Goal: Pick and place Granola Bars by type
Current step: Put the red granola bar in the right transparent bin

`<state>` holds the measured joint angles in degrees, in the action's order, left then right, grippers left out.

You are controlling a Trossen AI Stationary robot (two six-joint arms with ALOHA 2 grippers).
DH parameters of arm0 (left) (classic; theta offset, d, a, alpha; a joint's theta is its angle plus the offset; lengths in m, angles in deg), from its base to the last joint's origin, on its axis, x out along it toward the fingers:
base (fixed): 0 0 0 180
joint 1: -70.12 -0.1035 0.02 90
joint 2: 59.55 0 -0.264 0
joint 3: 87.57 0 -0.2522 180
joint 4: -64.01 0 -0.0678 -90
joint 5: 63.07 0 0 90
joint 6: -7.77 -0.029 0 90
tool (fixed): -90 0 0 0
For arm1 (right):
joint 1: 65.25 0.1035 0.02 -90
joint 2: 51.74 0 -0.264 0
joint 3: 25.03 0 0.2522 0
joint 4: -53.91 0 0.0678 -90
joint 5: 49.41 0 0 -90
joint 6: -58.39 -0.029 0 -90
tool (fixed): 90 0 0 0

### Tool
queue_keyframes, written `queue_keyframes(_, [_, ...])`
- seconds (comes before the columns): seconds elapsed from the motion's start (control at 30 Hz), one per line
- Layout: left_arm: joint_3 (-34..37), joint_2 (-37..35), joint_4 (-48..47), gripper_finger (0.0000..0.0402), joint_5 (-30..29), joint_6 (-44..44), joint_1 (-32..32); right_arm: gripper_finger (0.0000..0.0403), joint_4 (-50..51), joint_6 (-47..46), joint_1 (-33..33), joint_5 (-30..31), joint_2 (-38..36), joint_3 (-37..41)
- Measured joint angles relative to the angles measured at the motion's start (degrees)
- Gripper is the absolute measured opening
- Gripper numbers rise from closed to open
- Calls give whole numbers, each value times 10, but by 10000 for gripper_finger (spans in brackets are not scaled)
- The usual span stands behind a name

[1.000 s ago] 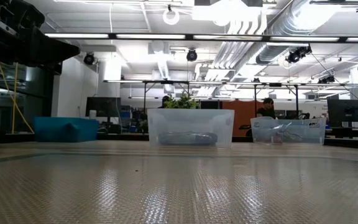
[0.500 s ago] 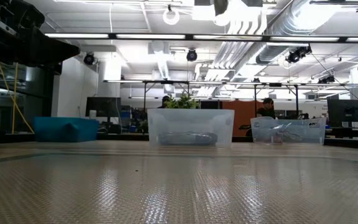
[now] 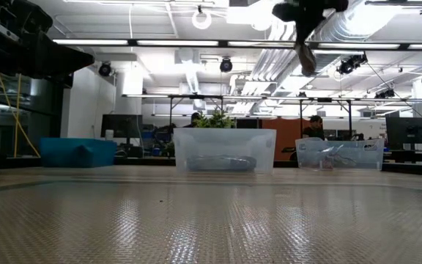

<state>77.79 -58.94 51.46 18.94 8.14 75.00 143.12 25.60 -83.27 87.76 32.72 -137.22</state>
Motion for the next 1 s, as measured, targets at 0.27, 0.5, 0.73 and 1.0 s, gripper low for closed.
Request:
queue_keyframes(0.27, [0,0,0,1,0,0,0,0,-8,111,-161,-65,58,0])
queue_keyframes(0.5, [0,0,0,1,0,0,0,0,-14,261,-254,-127,155,0])
queue_keyframes(0.73, [0,0,0,1,0,0,0,0,-12,414,-289,-115,229,0])
queue_keyframes(1.0, [0,0,0,1,0,0,0,0,-12,609,-270,-133,265,0])
